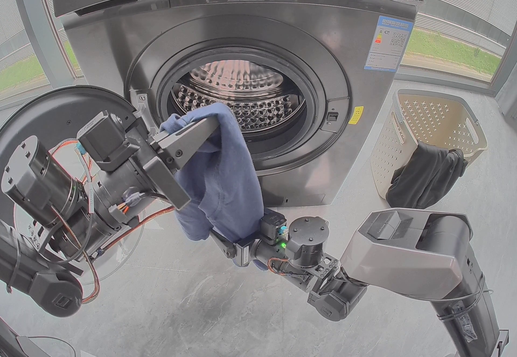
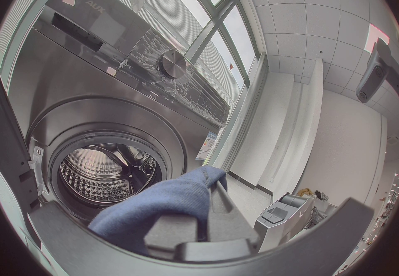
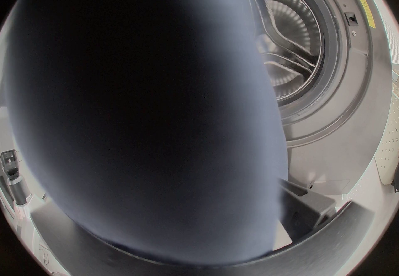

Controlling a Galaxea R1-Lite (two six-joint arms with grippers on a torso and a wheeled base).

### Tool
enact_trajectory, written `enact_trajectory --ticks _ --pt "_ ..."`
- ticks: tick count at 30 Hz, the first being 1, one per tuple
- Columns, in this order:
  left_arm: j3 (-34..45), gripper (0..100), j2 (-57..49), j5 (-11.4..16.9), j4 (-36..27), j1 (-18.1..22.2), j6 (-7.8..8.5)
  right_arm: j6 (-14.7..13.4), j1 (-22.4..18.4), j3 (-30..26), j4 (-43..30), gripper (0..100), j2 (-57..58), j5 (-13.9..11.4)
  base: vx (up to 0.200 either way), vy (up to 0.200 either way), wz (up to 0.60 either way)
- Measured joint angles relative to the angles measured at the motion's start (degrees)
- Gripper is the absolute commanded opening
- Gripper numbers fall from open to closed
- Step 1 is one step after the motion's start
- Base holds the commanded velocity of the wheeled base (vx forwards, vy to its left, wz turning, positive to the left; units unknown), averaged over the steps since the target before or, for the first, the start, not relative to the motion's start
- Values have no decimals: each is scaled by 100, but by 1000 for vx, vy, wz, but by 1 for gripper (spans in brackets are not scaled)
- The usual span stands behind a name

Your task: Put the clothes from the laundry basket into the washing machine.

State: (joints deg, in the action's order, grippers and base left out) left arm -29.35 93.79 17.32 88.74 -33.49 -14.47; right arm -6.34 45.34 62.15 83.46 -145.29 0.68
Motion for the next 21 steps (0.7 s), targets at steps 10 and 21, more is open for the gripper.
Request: enact_trajectory --ticks 10,21 --pt "-40 0 -30 -4 -2 6 -9 -1 -122 422 -6 0 -201 44 0 0 0" --pt "-99 0 -11 -15 -9 293 -4 -15 -419 -261 2 0 336 54 0 0 0"
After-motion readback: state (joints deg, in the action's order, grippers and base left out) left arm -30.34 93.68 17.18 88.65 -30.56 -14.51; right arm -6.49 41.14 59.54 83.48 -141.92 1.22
